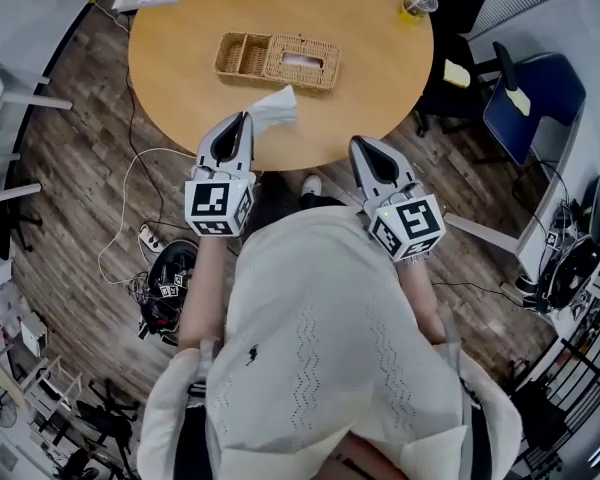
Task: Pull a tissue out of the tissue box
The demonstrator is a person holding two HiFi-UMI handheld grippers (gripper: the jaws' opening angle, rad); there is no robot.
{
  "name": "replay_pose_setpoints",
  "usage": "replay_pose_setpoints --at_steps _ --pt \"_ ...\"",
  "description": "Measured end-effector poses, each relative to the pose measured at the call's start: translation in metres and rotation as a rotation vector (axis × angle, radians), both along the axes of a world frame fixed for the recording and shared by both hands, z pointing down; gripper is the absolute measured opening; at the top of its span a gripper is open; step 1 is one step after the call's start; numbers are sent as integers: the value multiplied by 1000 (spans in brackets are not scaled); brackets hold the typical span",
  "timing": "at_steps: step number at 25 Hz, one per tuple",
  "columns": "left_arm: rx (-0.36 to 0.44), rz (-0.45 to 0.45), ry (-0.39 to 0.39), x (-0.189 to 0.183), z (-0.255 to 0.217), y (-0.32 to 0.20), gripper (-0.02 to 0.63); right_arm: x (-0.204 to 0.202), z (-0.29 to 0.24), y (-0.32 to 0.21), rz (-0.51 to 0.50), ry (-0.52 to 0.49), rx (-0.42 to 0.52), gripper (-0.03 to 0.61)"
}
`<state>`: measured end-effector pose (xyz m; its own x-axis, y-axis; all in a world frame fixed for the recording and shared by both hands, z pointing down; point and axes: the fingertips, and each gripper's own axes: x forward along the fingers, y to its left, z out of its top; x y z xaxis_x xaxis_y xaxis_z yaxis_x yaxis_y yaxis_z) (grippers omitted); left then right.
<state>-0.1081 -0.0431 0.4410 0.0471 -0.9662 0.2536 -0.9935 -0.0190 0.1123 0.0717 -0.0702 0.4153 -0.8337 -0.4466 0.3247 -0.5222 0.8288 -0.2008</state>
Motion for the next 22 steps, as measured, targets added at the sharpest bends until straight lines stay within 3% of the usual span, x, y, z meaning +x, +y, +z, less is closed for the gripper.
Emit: replay_pose_setpoints --at_steps 10,22 --pt "32 -11 2 16 -10 15 14 15 -9 -5 7 -2 49 2" --pt "98 -35 -13 16 -43 19 14 27 -65 -32 52 -46 200 2"
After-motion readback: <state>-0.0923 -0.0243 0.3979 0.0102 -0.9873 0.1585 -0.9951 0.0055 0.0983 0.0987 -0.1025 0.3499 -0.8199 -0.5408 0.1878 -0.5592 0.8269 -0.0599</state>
